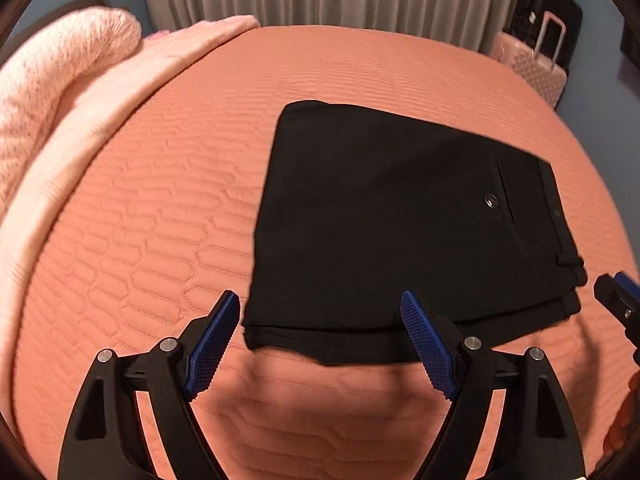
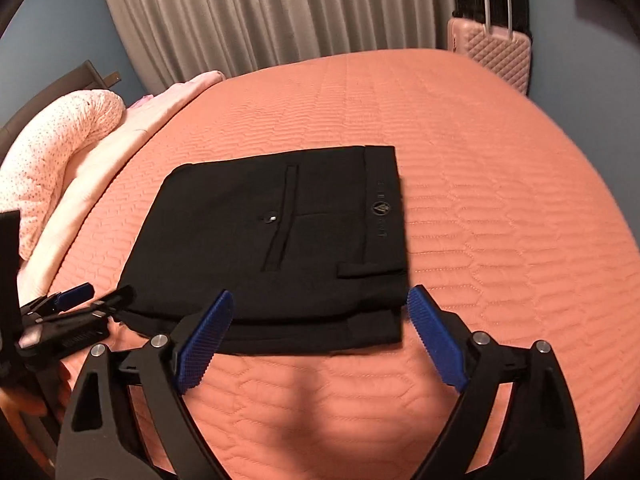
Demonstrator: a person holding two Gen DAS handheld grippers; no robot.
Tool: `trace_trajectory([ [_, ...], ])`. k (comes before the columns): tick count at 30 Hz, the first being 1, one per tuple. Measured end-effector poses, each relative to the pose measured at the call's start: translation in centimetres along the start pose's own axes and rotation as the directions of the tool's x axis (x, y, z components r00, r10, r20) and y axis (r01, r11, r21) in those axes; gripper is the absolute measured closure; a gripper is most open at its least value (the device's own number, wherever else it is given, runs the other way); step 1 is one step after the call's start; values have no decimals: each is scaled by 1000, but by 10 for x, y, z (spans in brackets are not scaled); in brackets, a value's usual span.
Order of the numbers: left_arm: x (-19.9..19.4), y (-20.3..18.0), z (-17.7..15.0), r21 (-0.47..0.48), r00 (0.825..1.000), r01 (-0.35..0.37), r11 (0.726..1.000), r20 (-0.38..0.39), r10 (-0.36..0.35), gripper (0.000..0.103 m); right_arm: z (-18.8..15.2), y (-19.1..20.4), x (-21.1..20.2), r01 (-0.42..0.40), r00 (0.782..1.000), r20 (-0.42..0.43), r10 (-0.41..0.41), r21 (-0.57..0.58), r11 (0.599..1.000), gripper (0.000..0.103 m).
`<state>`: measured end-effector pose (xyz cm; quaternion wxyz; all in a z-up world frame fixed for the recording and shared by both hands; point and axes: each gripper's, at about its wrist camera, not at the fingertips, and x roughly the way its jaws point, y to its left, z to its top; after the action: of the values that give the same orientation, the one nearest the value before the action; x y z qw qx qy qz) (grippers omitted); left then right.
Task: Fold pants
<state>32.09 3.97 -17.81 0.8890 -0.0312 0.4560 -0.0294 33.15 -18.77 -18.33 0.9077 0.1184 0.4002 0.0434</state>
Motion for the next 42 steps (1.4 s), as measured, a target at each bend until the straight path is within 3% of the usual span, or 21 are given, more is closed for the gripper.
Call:
trace_trajectory([
  [2, 17, 29, 4, -87, 991, 121, 989, -46, -125, 22, 4, -15, 10, -37, 999, -15, 38, 19, 999, 11],
  [4, 38, 52, 6, -168, 965, 233, 958, -81, -249, 22, 10, -36, 27, -50, 998, -42, 52, 44, 998, 11],
  [6, 55, 64, 7, -205, 955, 258, 944, -92, -281, 22, 14, -52, 45, -89, 992, -80, 97, 96, 991, 11],
  [7, 63, 65, 9, -198, 937, 307, 931, -106, -332, 22, 15, -59, 53, -122, 986, -95, 134, 129, 984, 11],
  [9, 73, 60, 10, -188, 904, 383, 904, -126, -409, 17, 13, -70, 70, -268, 947, -118, 300, 232, 935, 11],
  [11, 79, 51, 13, -152, 890, 417, 896, -131, -436, 11, 8, -72, 89, -354, 900, -150, 409, 297, 887, 9],
  [13, 85, 49, 15, -152, 884, 427, 892, -136, -446, 12, 7, -68, 92, -353, 910, -124, 396, 270, 896, 8],
  [16, 89, 53, 21, -218, 843, 489, 844, -129, -522, 12, 8, -61, 94, -372, 905, -106, 412, 275, 887, 9],
  [18, 87, 52, 23, -222, 854, 464, 857, -144, -500, 33, 7, -56, 96, -386, 896, -113, 429, 282, 879, 29],
  [20, 83, 46, 24, -162, 890, 393, 905, -179, -419, 55, 5, -55, 97, -334, 914, -136, 382, 280, 900, 61],
  [21, 80, 46, 25, -157, 896, 382, 911, -178, -407, 73, 4, -58, 95, -340, 911, -131, 391, 298, 892, 69],
  [23, 68, 54, 26, -215, 884, 403, 890, -161, -439, 82, 4, -57, 80, -342, 914, -114, 390, 306, 889, 78],
  [25, 54, 53, 23, -213, 884, 403, 890, -162, -439, 82, 3, -48, 59, -328, 922, -121, 368, 263, 908, 80],
  [27, 28, 47, 8, -158, 899, 373, 914, -180, -399, 83, -12, -41, 29, -327, 921, -136, 364, 237, 915, 81],
  [29, 6, 51, -15, -160, 893, 379, 912, -194, -405, 82, -35, -42, 2, -322, 919, -152, 363, 239, 916, 81],
  [31, -15, 54, -47, -176, 883, 388, 905, -209, -420, 82, -75, -42, -30, -311, 919, -174, 353, 226, 923, 81],
  [35, -56, 56, -129, -183, 893, 343, 922, -241, -380, 81, -148, -48, -70, -278, 915, -217, 339, 271, 922, 81],
  [37, -67, 53, -152, -183, 901, 326, 928, -236, -363, 80, -172, -51, -83, -271, 918, -210, 337, 288, 919, 80],
  [39, -75, 46, -165, -135, 925, 293, 947, -212, -317, 78, -183, -53, -86, -256, 927, -195, 321, 298, 919, 74],
  [41, -74, 41, -163, -106, 945, 244, 964, -195, -261, 68, -183, -54, -83, -187, 943, -221, 250, 268, 945, 50],
  [42, -76, 42, -162, -106, 952, 223, 969, -189, -240, 66, -180, -55, -88, -156, 950, -221, 222, 282, 947, 50],
])
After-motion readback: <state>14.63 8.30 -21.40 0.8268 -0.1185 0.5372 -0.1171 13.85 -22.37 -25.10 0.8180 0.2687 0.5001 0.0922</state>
